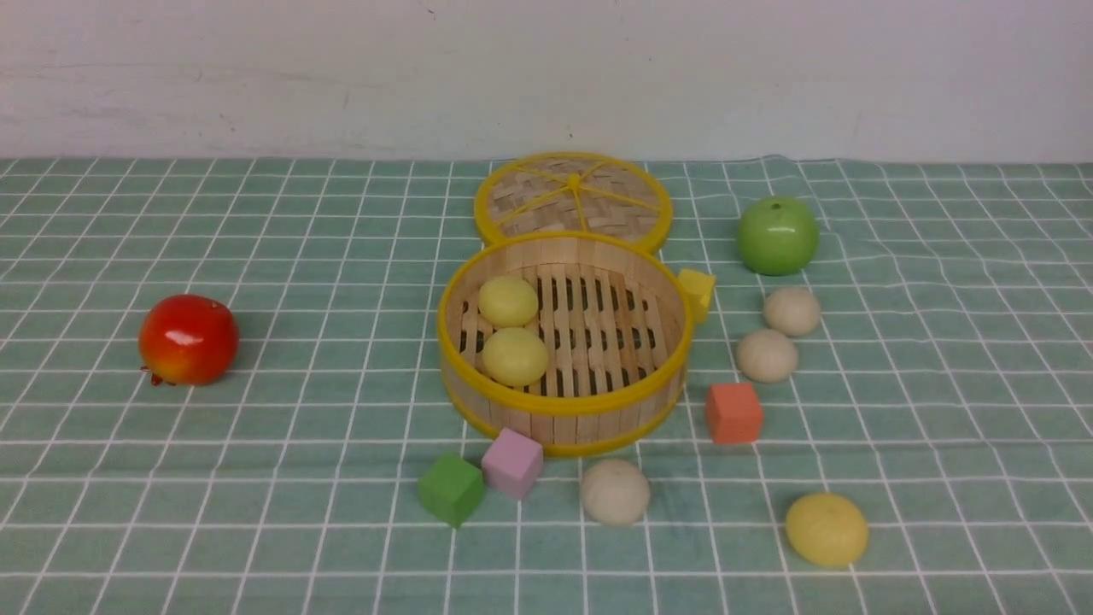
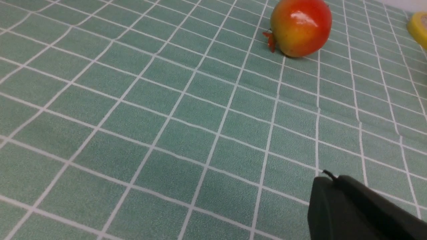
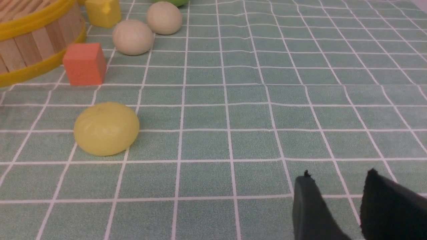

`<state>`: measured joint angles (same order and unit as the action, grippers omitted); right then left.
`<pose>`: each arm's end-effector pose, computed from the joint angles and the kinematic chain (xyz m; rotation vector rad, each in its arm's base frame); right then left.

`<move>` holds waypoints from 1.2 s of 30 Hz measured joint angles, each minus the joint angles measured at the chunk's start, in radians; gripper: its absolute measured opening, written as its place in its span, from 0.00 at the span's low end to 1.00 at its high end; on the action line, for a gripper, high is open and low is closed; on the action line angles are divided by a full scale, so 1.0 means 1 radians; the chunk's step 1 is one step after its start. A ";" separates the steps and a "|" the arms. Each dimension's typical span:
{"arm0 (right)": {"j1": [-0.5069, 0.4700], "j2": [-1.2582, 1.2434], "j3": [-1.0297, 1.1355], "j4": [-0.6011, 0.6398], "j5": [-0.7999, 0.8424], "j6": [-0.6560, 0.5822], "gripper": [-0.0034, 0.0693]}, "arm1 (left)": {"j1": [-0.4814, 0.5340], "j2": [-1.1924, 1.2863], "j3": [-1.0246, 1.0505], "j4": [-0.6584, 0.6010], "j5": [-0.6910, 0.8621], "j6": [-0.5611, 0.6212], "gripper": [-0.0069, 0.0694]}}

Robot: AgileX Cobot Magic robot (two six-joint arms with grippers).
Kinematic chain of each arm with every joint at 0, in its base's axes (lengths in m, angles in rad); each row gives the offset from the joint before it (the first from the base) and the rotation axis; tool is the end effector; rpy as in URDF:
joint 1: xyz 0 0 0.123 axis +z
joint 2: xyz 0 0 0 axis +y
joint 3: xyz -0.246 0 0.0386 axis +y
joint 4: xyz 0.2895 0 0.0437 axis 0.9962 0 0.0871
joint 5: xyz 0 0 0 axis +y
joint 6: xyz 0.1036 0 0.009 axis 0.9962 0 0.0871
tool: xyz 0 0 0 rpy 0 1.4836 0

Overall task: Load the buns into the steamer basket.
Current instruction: Use the right arm to grab a steamed stuffed bun

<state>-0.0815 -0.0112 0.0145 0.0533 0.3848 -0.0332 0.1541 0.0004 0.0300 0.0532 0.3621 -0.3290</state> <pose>0.1422 -0.0095 0.1708 0.0776 1.8696 -0.0263 0.1419 0.0240 0.1653 -0.4160 1.8294 -0.0684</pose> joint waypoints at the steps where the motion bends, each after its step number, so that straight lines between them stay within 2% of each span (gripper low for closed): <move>1: 0.000 0.000 0.000 0.000 0.000 0.000 0.38 | 0.000 0.000 0.000 0.000 0.000 0.000 0.07; 23: 0.000 0.000 0.005 0.016 -0.032 0.001 0.38 | 0.000 0.000 0.000 0.001 0.000 0.000 0.09; 27: 0.000 0.000 0.012 0.105 -0.170 0.001 0.38 | 0.000 0.000 0.000 0.002 0.000 0.001 0.09; 29: 0.000 0.000 0.012 0.176 -0.328 0.001 0.38 | 0.000 0.000 0.000 0.003 0.000 0.001 0.10; 36: 0.000 0.000 0.011 0.207 -0.670 -0.012 0.38 | 0.000 0.000 0.000 0.003 -0.001 0.001 0.10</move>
<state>-0.0815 -0.0112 0.0251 0.2599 -0.2850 -0.0447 0.1541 0.0004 0.0300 0.0560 0.3611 -0.3278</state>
